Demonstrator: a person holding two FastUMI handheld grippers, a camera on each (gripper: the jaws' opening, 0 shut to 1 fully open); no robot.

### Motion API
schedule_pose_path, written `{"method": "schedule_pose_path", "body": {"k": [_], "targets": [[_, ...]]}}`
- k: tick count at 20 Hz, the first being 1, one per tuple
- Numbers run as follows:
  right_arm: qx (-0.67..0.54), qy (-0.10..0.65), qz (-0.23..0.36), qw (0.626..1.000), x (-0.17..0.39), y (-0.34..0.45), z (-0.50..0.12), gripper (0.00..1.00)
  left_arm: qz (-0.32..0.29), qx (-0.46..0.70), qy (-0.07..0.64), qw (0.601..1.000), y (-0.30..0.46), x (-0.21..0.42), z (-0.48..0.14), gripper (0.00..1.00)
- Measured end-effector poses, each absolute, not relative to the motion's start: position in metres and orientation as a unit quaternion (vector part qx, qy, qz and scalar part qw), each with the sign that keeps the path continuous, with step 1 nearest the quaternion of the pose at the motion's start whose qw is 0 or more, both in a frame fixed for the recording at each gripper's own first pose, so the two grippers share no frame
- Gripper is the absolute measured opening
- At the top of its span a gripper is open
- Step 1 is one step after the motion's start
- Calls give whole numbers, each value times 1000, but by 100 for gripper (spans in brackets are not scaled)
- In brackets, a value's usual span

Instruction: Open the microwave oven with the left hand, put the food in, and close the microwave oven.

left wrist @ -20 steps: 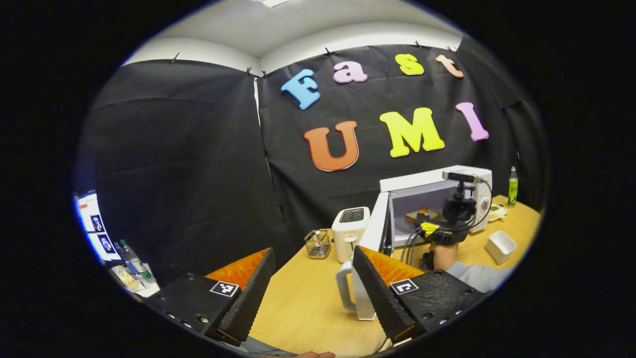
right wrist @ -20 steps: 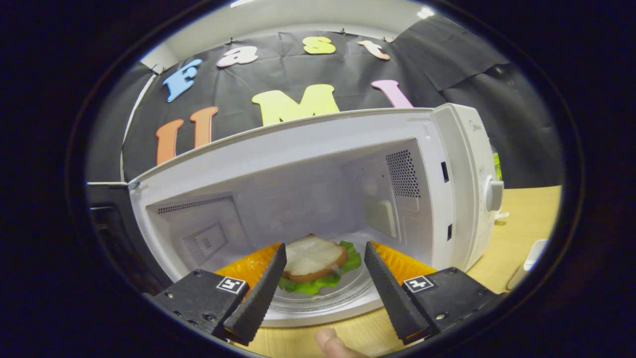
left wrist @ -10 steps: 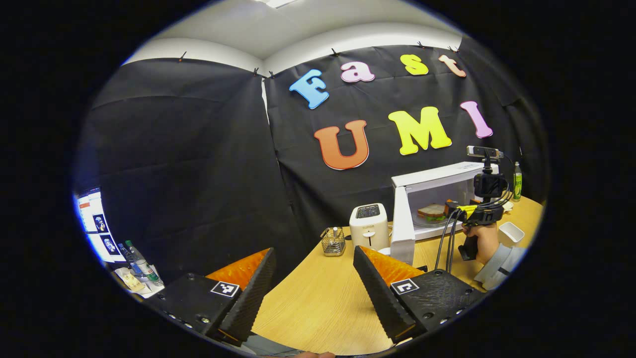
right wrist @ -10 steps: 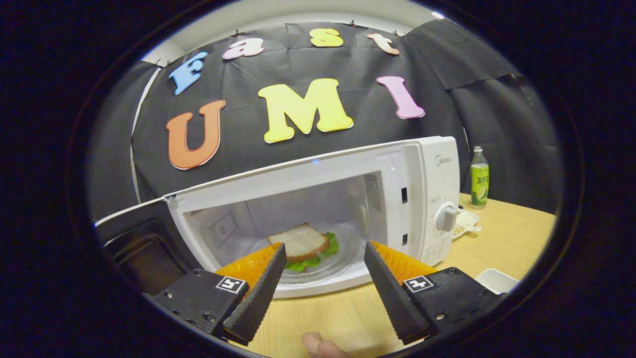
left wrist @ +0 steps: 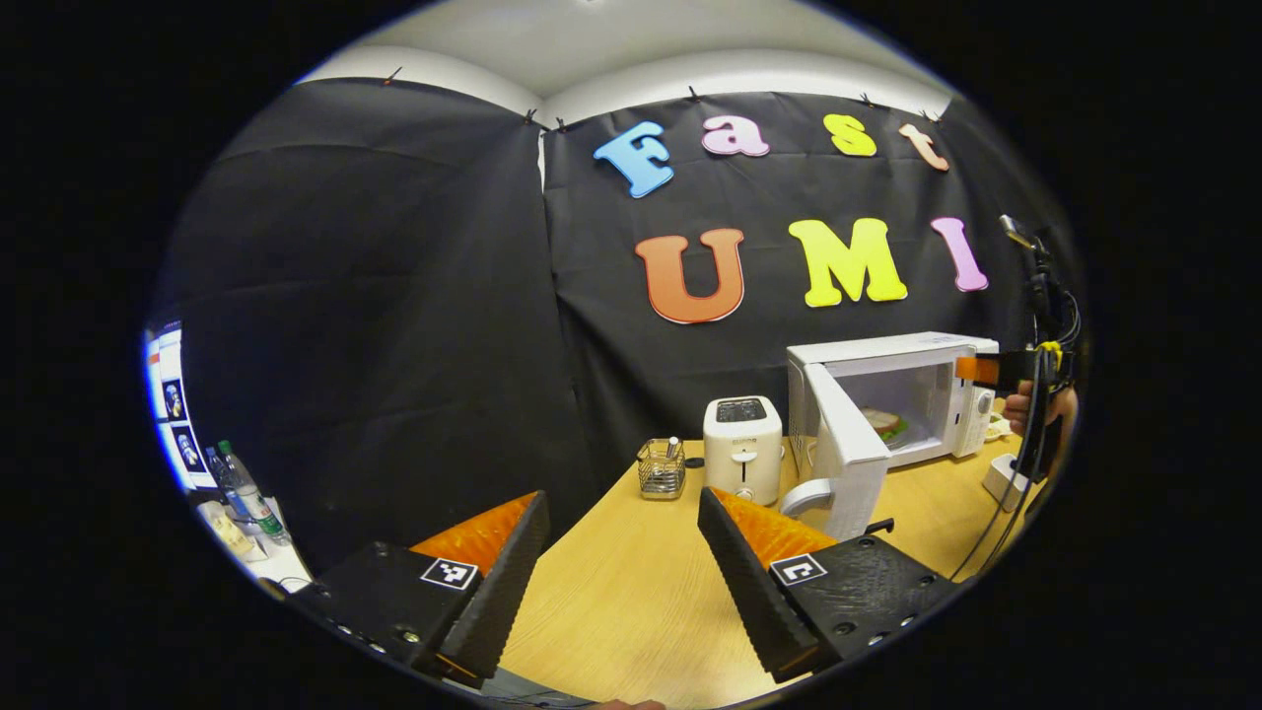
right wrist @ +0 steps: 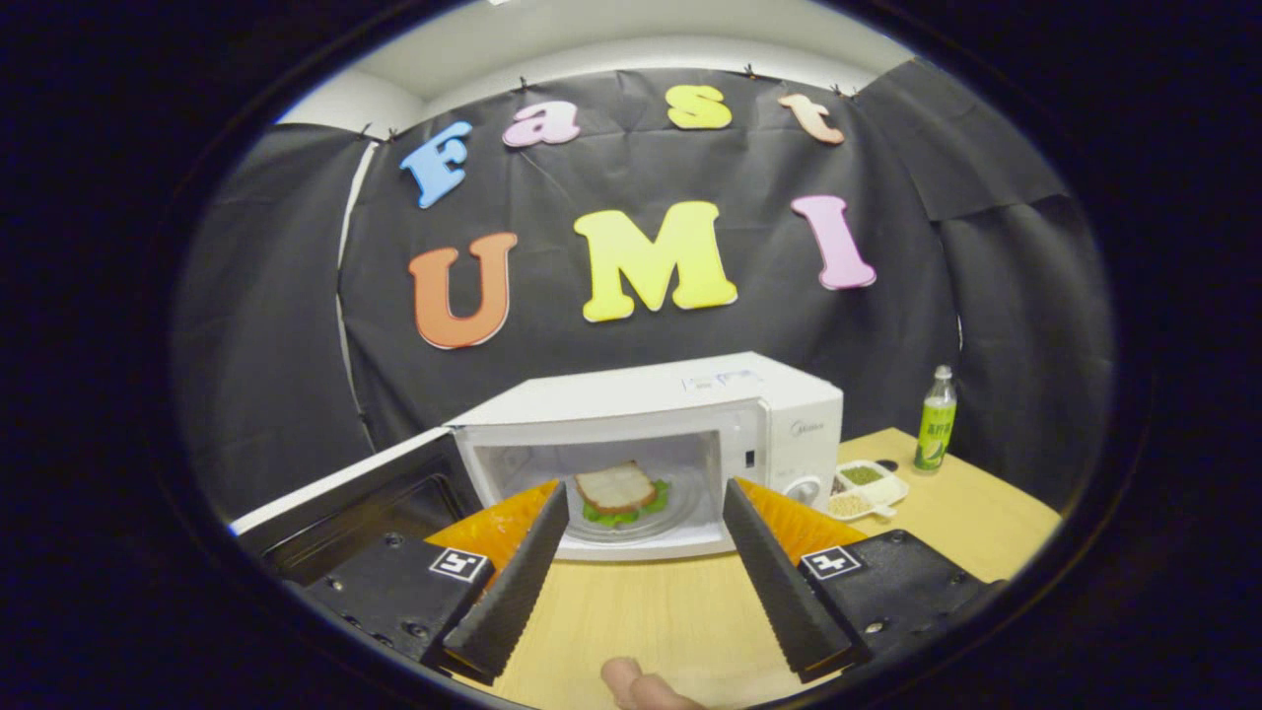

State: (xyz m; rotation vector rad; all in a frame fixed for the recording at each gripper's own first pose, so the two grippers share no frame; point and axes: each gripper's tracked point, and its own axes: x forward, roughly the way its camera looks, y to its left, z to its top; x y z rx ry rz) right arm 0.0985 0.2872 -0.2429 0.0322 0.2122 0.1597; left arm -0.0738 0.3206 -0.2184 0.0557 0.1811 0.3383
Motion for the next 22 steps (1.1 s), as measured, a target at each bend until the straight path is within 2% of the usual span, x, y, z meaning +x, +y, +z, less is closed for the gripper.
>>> {"method": "schedule_pose_path", "body": {"k": [1,2,3,5,6,7,8,9,10,11,13,14,15,16,17,20,21,22], "targets": [[16,95,84,992,88,280,-227,92,168,17,87,982,326,-69,-221,96],[20,87,88,992,79,273,-213,91,168,6,85,982,330,-67,-222,89],[24,81,96,992,67,265,-199,100,166,-3,80,983,334,-64,-224,83],[21,77,103,991,48,246,-179,100,158,-12,72,985,339,-57,-227,80],[14,74,103,992,39,236,-171,91,153,-10,64,986,339,-54,-228,88],[7,72,98,993,30,224,-165,91,147,-6,59,987,340,-50,-230,85],[0,68,95,993,20,214,-160,91,140,-5,62,988,339,-47,-238,72],[0,57,97,994,9,206,-150,100,136,-4,64,989,338,-43,-244,77],[4,45,99,994,-1,197,-139,100,141,0,61,988,341,-38,-249,61],[17,32,97,995,-11,186,-127,91,155,7,58,986,348,-38,-251,40],[39,18,98,994,-29,166,-111,91,173,3,67,983,355,-32,-267,6],[45,12,95,994,-36,156,-103,91,165,-8,72,984,351,-25,-275,0],[48,5,92,995,-42,145,-96,100,142,-25,77,986,342,-5,-287,0],[50,-2,88,995,-48,135,-90,100,116,-38,79,989,318,-24,-283,0],[53,-10,83,995,-55,125,-83,90,99,-41,73,992,307,-23,-283,0],[55,-24,78,995,-72,105,-75,90,61,-47,74,994,286,-21,-289,0],[54,-27,81,995,-76,102,-72,99,51,-47,73,995,278,-20,-288,0],[53,-29,86,994,-80,100,-71,100,37,-48,74,995,269,-17,-289,0]]}}
